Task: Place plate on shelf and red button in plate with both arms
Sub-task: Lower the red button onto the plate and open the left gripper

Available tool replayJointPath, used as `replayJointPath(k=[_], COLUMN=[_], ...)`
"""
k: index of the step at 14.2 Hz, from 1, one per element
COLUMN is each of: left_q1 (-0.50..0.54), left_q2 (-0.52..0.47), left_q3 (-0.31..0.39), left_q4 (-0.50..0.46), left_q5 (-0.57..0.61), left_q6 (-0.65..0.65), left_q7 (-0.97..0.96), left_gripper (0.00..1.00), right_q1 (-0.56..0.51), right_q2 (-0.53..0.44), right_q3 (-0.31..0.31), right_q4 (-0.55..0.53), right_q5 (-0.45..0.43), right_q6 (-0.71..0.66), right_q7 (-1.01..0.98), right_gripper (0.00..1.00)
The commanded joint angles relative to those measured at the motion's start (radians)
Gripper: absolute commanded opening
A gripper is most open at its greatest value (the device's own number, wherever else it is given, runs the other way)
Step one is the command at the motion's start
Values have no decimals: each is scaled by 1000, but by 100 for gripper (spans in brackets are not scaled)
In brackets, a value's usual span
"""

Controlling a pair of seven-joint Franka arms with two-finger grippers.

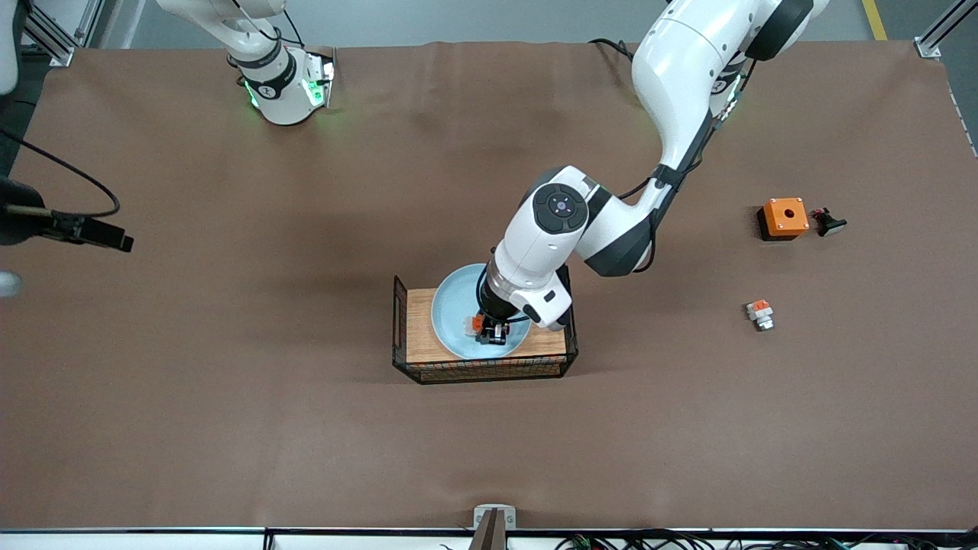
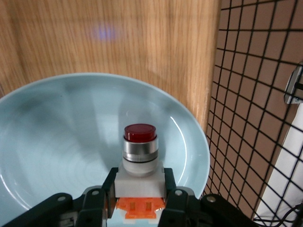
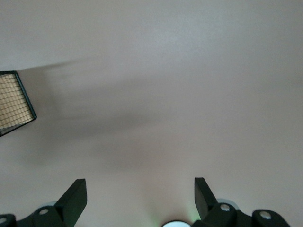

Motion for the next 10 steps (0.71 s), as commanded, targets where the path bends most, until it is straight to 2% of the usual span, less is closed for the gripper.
replayJointPath(k=[1, 3, 5, 8, 10], left_q1=[-11, -3, -1, 6, 34], left_q2=[4, -3, -15, -52, -84], left_q3=[12, 10, 12, 10, 9], left_q4=[13, 14, 14, 18, 18], left_q5=[24, 52, 50, 44, 39], left_q6=[-4, -4, -4, -24, -40], left_q7=[-3, 27, 37, 37, 37], left_gripper=[45, 67, 100, 100, 100], right_q1=[21, 49, 50, 47, 43], right_q2=[-53, -70, -99, -116, -120], right_q3=[7, 7, 9, 6, 4], right_q4=[-41, -42, -42, -49, -53], right_q5=[7, -10, -11, -19, -25], right_q6=[-17, -3, 44, 49, 49], right_q7=[125, 159, 159, 120, 19], right_gripper=[100, 100, 100, 100, 100])
